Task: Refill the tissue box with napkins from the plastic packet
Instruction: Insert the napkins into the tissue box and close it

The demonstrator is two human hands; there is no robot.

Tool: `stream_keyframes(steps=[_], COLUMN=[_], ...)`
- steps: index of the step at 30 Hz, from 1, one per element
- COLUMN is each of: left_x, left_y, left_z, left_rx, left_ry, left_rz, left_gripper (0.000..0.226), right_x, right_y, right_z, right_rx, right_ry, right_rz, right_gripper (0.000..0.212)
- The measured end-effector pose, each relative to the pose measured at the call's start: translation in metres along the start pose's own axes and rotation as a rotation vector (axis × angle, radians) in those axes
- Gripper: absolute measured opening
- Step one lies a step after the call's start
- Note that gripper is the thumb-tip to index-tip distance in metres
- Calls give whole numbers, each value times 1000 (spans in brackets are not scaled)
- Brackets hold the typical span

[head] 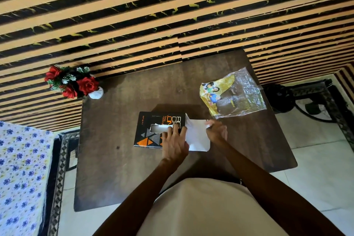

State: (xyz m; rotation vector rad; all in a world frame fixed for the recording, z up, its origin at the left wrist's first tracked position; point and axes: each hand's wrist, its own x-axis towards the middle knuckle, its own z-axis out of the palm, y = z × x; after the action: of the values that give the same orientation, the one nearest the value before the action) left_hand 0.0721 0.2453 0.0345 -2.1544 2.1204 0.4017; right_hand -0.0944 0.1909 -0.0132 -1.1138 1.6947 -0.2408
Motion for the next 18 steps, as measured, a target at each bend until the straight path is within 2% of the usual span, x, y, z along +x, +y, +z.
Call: stream_keyframes(steps=[3,4,6,8,10,13,18], left_x=[5,5,6,6,5,6,7], left_y=[2,1,-3,-8,-14,-25,-51], left_z=[4,6,6,5,3,0,-8], left_rx=[-29,-43,-99,-191,-293,-420,-625], left_ry=[15,18,34,63,55,20,23], left_rz=[-20,-16,-16,-21,-29,-22,23], left_gripper=[46,46,47,47,47,45,34], right_x=[4,7,10,-10,-19,-28,-32], right_y=[-1,2,0,-16,-20,-36,-53], right_z=[4,7,10,6,8,18,36], right_rx=[132,161,205,205,201,69,-55], right_ry=[10,-1,-25,-17,-56,-127,-39], right_rz=[199,217,130,33,-84,-235,-266], right_gripper=[72,71,55,51,51,60,60])
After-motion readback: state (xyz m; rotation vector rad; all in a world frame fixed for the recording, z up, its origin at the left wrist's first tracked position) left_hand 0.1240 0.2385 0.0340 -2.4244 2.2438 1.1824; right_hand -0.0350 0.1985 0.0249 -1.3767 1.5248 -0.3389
